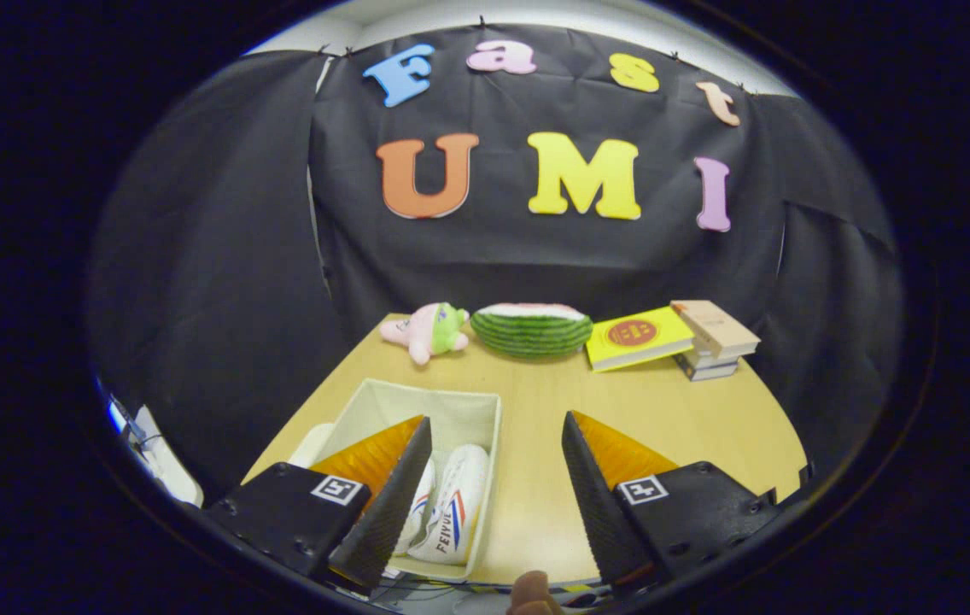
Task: Open the storage box then place both shoes into the box .Put the left shoe in first, then the right shoe, with the right side of both shoes facing outward in a uniform manner.
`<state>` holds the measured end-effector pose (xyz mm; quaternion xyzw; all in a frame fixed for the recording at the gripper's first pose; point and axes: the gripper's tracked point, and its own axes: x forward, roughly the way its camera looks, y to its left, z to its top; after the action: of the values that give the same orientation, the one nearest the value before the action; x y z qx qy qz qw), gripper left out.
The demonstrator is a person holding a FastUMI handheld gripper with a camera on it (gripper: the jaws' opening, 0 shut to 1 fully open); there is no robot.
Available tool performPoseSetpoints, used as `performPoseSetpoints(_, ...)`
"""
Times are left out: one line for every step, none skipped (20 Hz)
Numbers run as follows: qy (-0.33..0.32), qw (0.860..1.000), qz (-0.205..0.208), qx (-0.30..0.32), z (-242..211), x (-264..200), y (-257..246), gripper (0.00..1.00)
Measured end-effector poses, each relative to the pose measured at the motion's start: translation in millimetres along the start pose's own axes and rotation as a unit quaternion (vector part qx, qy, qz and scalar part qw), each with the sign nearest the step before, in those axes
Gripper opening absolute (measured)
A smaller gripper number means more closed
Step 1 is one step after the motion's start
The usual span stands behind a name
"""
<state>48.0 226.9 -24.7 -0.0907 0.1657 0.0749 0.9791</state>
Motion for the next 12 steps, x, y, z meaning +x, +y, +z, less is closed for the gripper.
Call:
performPoseSetpoints(-0.025, 1.0, -0.002, -0.001, 15.4, -14.6, -6.0, 0.98)
performPoseSetpoints(-0.045, 0.999, -0.006, -0.004, 29.4, -27.8, -11.5, 1.0)
performPoseSetpoints(-0.063, 0.998, -0.009, -0.005, 42.3, -42.6, -18.5, 1.0)
performPoseSetpoints(-0.076, 0.997, -0.012, -0.006, 50.9, -53.3, -22.3, 1.0)
performPoseSetpoints(-0.093, 0.995, -0.015, -0.005, 59.5, -63.5, -27.1, 1.0)
performPoseSetpoints(-0.104, 0.994, -0.017, -0.004, 65.5, -75.0, -30.5, 1.0)
performPoseSetpoints(-0.112, 0.994, -0.016, -0.003, 65.4, -84.3, -33.7, 1.0)
performPoseSetpoints(-0.117, 0.993, -0.012, -0.001, 63.8, -93.1, -36.6, 1.0)
performPoseSetpoints(-0.124, 0.992, -0.013, -0.001, 62.9, -99.3, -41.9, 1.0)
performPoseSetpoints(-0.135, 0.991, -0.016, -0.002, 62.8, -103.0, -50.2, 1.0)
performPoseSetpoints(-0.146, 0.989, -0.018, -0.005, 64.8, -110.5, -56.4, 1.0)
performPoseSetpoints(-0.156, 0.988, -0.019, -0.008, 63.4, -117.1, -60.1, 1.0)
